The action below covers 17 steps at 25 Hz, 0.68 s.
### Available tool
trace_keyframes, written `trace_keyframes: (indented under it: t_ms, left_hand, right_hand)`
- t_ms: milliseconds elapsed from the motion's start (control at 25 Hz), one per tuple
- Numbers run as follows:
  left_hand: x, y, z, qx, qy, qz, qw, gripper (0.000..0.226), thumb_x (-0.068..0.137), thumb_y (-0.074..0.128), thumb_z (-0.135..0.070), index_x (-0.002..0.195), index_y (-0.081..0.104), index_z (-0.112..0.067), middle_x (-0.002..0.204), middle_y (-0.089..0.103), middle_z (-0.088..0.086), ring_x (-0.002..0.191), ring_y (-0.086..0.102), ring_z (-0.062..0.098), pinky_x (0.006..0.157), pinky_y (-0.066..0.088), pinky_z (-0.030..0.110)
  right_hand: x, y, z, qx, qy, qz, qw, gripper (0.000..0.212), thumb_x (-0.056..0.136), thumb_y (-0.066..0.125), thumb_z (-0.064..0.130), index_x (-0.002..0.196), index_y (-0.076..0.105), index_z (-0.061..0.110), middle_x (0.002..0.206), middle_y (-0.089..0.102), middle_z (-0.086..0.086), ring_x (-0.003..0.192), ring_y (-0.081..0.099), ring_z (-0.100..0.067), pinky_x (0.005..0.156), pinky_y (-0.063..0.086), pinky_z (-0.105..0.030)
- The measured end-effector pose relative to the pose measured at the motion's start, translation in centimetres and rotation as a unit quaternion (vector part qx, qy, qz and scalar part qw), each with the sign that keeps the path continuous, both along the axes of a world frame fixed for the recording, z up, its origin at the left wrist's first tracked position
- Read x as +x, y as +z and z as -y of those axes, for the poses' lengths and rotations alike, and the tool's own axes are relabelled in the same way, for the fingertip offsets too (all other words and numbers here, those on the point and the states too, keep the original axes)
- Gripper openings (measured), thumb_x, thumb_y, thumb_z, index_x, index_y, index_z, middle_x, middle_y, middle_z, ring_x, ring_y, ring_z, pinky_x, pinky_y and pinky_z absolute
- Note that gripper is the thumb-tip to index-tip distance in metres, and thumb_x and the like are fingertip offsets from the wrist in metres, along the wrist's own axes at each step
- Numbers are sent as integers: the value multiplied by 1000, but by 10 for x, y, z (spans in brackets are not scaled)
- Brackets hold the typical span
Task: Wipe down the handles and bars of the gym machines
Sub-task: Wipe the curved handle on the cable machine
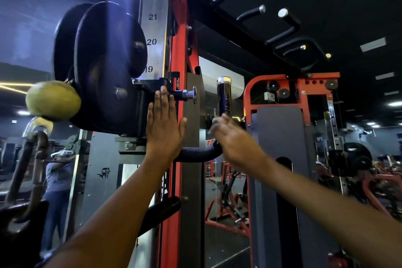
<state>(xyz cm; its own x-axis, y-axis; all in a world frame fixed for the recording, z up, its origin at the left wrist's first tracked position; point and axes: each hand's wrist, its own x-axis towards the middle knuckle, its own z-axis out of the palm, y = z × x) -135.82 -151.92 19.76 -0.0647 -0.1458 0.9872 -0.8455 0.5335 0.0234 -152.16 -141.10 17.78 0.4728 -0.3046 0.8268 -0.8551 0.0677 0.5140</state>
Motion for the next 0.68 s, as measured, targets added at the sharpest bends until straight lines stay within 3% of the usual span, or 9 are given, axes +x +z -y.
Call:
trace_keyframes:
  t_ms: [80, 160, 280, 360, 440, 480, 600, 680]
  left_hand:
    - [0, 0, 0, 4, -4, 0, 1000, 68, 99, 15, -43, 149, -13, -7, 159, -18, 13, 147, -17, 24, 118, -9, 37]
    - [0, -1, 0, 1, -2, -1, 1000, 68, 100, 16, -43, 151, -9, -6, 159, -17, 14, 147, -16, 24, 119, -9, 37]
    - [0, -3, 0, 1, 2, -1, 1000, 67, 100, 13, -44, 151, -7, -5, 159, -17, 14, 147, -16, 25, 119, -8, 38]
    - [0, -2, 0, 1, 1, -1, 1000, 68, 99, 13, -44, 151, -7, -5, 159, -17, 14, 147, -16, 24, 120, -8, 38]
    - [1, -2, -1, 1, -1, 3, 1000, 68, 99, 13, -45, 151, -7, -5, 159, -17, 14, 147, -16, 25, 120, -7, 39]
    - [1, -2, -1, 2, 0, 5, 1000, 69, 98, 12, -45, 151, -7, -5, 159, -17, 14, 147, -16, 25, 120, -7, 39]
    - [2, -2, -1, 7, 5, 10, 1000, 69, 98, 11, -46, 150, -10, -6, 158, -20, 14, 146, -18, 25, 118, -11, 38]
    - [2, -2, -1, 10, 9, 12, 1000, 69, 99, 13, -46, 150, -12, -6, 158, -22, 14, 146, -19, 25, 118, -12, 38]
  right_hand:
    - [21, -33, 4, 8, 39, 37, 999, 40, 84, 33, 15, 109, 63, 7, 112, 63, -10, 113, 56, -25, 114, 25, -39]
    - [33, -46, 1, 83, 110, 87, 987, 43, 86, 29, 14, 113, 60, 3, 113, 62, -11, 111, 55, -22, 109, 35, -38]
    - [25, 6, -10, 51, 163, 136, 976, 45, 89, 24, 13, 117, 57, -1, 121, 59, -16, 115, 55, -24, 104, 41, -29]
    - [9, 60, -10, -19, 129, 138, 982, 36, 88, 38, -5, 118, 58, -1, 122, 58, -17, 119, 52, -28, 104, 42, -41]
    - [-8, 82, 1, -13, 61, 63, 996, 39, 82, 47, -14, 117, 60, -2, 127, 56, -18, 129, 44, -33, 107, 37, -50]
    - [-13, 75, 9, -9, 52, 46, 998, 39, 83, 46, -13, 117, 60, -2, 129, 55, -18, 132, 40, -33, 108, 36, -51]
    - [-1, 12, 25, -62, 97, 111, 987, 38, 87, 34, -1, 113, 61, 0, 125, 56, -17, 130, 40, -29, 107, 36, -50]
    - [17, -33, 31, -60, 136, 132, 980, 32, 87, 42, -4, 111, 62, 2, 121, 59, -15, 125, 45, -27, 110, 32, -45]
